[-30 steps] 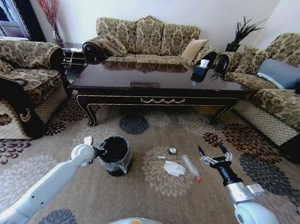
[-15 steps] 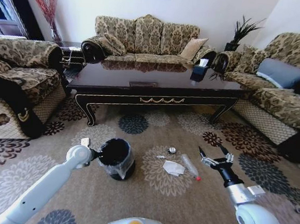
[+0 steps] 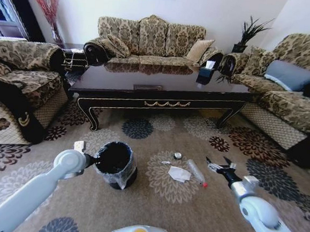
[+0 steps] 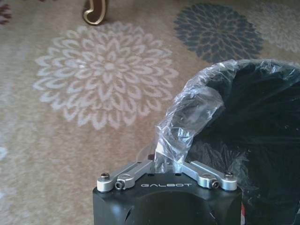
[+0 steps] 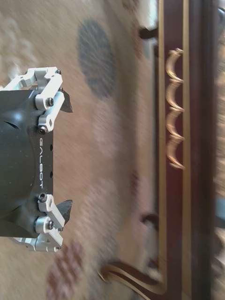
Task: Move to the front of the table and pick up the trash from the floor, then place it into the trash bin.
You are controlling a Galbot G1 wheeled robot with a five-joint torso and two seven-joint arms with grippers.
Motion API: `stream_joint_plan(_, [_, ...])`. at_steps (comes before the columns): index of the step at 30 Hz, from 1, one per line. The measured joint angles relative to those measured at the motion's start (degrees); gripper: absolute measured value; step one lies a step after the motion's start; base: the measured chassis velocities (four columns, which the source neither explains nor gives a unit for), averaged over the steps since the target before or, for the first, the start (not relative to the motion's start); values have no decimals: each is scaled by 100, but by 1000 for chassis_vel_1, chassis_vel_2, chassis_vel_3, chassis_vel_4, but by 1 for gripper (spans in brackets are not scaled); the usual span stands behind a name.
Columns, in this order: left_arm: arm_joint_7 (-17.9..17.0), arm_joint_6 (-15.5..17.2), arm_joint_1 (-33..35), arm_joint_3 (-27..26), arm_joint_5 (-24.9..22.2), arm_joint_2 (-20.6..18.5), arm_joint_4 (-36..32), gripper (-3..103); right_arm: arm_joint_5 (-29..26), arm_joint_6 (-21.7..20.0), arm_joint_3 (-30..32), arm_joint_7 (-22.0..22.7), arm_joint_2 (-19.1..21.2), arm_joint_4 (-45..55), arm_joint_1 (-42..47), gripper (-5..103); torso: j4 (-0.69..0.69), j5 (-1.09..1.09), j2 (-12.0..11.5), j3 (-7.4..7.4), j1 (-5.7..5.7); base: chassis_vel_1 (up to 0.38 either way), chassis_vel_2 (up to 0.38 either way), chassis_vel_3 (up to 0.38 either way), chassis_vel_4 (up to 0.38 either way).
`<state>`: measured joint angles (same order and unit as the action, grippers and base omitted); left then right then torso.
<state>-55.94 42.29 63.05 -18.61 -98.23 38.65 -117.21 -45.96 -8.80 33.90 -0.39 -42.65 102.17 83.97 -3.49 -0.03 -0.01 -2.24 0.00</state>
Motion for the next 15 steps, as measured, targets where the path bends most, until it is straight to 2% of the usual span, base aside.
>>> stream_joint_plan(2, [0,0,58,-54,3,-26,-28,0,-28,-25,-169,-71,69,-151,-125,100,1,1,0,0,0,0,0,0,0])
stream_joint_plan(6, [-1,-2,375,-316,-4,-143,-243,0,144,-5,-1259,-494,351,-1298,-956,100,-3,4,0,0,0,0,0,0,0])
stream_joint_plan(7, [-1,-2,375,-316,-4,-143,-243,0,144,-5,-1259,-494,351,-1298,-956,100,-3,4,0,0,0,0,0,0,0])
stream_joint_plan(10, [3,-4,602,-364,19,-166,-328,0,388,140,-1911,-889,348,-2012,-1517,100,-3,3,0,-1,0,0,0,0,0])
stream_joint_plan(15, [25,-6,744,-332,110,-167,-392,0,559,286,-2338,-1105,201,-2587,-1965,100,-2,2,0,0,0,0,0,0,0])
